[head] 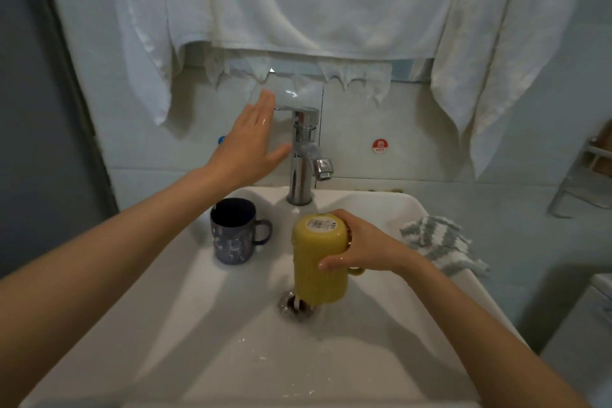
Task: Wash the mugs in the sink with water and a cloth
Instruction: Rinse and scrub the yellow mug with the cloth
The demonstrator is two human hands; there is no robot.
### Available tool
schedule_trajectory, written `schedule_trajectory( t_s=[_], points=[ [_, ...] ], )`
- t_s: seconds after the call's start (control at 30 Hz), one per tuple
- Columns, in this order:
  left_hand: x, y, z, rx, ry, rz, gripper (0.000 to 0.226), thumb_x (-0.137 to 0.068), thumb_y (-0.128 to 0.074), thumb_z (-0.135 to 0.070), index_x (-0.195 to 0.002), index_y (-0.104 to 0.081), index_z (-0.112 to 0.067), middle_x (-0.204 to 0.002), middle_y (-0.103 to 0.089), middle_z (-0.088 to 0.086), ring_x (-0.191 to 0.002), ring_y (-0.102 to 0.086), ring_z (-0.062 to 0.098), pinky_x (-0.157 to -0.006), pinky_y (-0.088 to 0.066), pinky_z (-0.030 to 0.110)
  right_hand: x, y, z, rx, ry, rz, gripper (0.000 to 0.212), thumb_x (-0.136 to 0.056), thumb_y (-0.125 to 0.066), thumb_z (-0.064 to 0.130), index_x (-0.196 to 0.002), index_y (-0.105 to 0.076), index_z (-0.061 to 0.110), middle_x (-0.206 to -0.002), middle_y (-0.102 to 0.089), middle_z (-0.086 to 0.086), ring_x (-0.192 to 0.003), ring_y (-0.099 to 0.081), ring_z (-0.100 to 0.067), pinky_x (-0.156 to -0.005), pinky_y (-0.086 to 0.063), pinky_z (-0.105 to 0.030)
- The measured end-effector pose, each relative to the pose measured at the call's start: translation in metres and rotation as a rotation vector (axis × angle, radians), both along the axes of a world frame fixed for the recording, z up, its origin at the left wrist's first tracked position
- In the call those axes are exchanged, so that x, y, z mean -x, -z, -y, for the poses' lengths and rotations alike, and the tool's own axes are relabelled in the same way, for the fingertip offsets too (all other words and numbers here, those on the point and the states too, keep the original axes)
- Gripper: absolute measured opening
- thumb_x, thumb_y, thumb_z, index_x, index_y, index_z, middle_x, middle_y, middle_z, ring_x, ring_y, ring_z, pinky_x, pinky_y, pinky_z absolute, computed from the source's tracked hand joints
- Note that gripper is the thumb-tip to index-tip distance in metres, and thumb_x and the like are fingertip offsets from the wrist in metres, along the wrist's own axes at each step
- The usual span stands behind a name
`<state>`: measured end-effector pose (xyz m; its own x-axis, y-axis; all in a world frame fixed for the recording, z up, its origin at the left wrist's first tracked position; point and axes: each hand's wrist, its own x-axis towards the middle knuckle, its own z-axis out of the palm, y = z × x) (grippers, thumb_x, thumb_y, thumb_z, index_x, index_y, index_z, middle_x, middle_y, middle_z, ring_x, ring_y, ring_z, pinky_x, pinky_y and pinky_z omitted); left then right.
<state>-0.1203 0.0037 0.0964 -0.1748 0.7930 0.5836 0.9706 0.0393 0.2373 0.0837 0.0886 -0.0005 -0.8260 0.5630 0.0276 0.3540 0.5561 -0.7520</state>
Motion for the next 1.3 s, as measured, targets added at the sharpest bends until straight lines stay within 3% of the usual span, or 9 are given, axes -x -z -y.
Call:
schedule_trajectory(
  t_s=[0.13,0.3,0.4,0.57,0.7,0.87,1.03,1.2,1.3],
  points=[
    [-0.037,0.049,0.026,0.052,0.146,0.552,0.106,-0.072,-0.048,-0.062,-0.146,0.017,-0.022,-0.158,0.010,0.000,-0.144,0.000,0.013,-0.115,-0.009,0.031,0.002,0.002,0.001,-0.005,-0.006,0.021,0.071,-0.069,-0.081,0.030,-0.124,-0.036,0.031,-0.125,-0.051,0.005,-0.113,-0.053,-0.016,-0.093,-0.050,-0.035],
    [-0.080,0.110,0.038,0.301,0.141,1.009,0.080,-0.077,-0.061,-0.046,-0.142,-0.021,-0.024,-0.137,-0.038,-0.006,-0.119,-0.040,0.011,-0.095,-0.039,0.025,0.006,0.010,0.006,-0.039,0.007,0.106,0.072,-0.071,-0.079,0.038,-0.128,-0.035,0.029,-0.125,-0.051,0.003,-0.110,-0.053,-0.016,-0.093,-0.051,-0.033],
    [-0.074,0.114,0.031,0.444,0.158,1.300,0.078,-0.062,-0.061,-0.057,-0.129,-0.040,-0.022,-0.130,-0.048,0.002,-0.115,-0.050,0.022,-0.096,-0.047,0.039,0.006,0.011,0.008,-0.072,0.061,0.200,0.079,-0.073,-0.072,0.051,-0.136,-0.030,0.028,-0.131,-0.047,0.000,-0.113,-0.051,-0.018,-0.094,-0.050,-0.032],
    [-0.069,0.109,0.027,0.014,0.241,1.068,0.059,-0.070,-0.056,-0.048,-0.123,-0.038,-0.029,-0.115,-0.053,-0.009,-0.102,-0.054,0.008,-0.079,-0.049,0.019,0.008,-0.002,0.016,-0.118,0.124,-0.172,0.085,-0.068,-0.078,0.044,-0.137,-0.029,0.033,-0.131,-0.050,0.004,-0.115,-0.052,-0.016,-0.095,-0.050,-0.033],
    [-0.064,0.116,0.028,0.435,0.150,1.193,0.052,-0.079,-0.056,-0.051,-0.120,-0.039,-0.025,-0.118,-0.050,-0.002,-0.109,-0.052,0.019,-0.084,-0.049,0.030,0.011,0.012,0.019,-0.147,0.122,0.146,0.089,-0.071,-0.071,0.055,-0.143,-0.025,0.030,-0.132,-0.050,-0.004,-0.115,-0.052,-0.021,-0.093,-0.048,-0.032],
    [-0.063,0.102,0.034,-0.042,0.308,1.017,0.072,-0.061,-0.060,-0.052,-0.125,-0.038,-0.028,-0.115,-0.054,-0.012,-0.105,-0.056,0.008,-0.084,-0.050,0.024,0.013,-0.004,0.022,-0.130,0.073,-0.264,0.080,-0.070,-0.080,0.035,-0.133,-0.031,0.037,-0.129,-0.049,0.011,-0.115,-0.051,-0.010,-0.095,-0.049,-0.030],
    [-0.062,0.114,0.032,0.434,0.194,1.200,0.074,-0.067,-0.063,-0.054,-0.129,-0.042,-0.021,-0.127,-0.052,0.000,-0.116,-0.053,0.022,-0.093,-0.049,0.036,0.012,0.014,0.020,-0.147,0.061,0.132,0.095,-0.073,-0.073,0.049,-0.146,-0.015,0.032,-0.137,-0.047,-0.003,-0.119,-0.050,-0.020,-0.096,-0.047,-0.030],
    [-0.065,0.089,0.036,-0.035,0.319,0.950,0.066,-0.067,-0.064,-0.045,-0.126,-0.036,-0.032,-0.112,-0.052,-0.020,-0.105,-0.055,0.006,-0.082,-0.050,0.021,0.009,-0.010,0.018,-0.186,0.011,-0.327,0.088,-0.068,-0.081,0.035,-0.139,-0.029,0.035,-0.134,-0.048,0.010,-0.119,-0.050,-0.009,-0.095,-0.049,-0.030],
    [-0.061,0.103,0.037,0.176,0.289,1.042,0.075,-0.065,-0.066,-0.052,-0.130,-0.037,-0.028,-0.124,-0.052,-0.008,-0.114,-0.054,0.014,-0.093,-0.050,0.034,0.008,0.000,0.019,-0.211,0.012,-0.135,0.090,-0.069,-0.079,0.043,-0.142,-0.027,0.034,-0.133,-0.050,0.006,-0.118,-0.051,-0.012,-0.095,-0.049,-0.031]
  ],
)
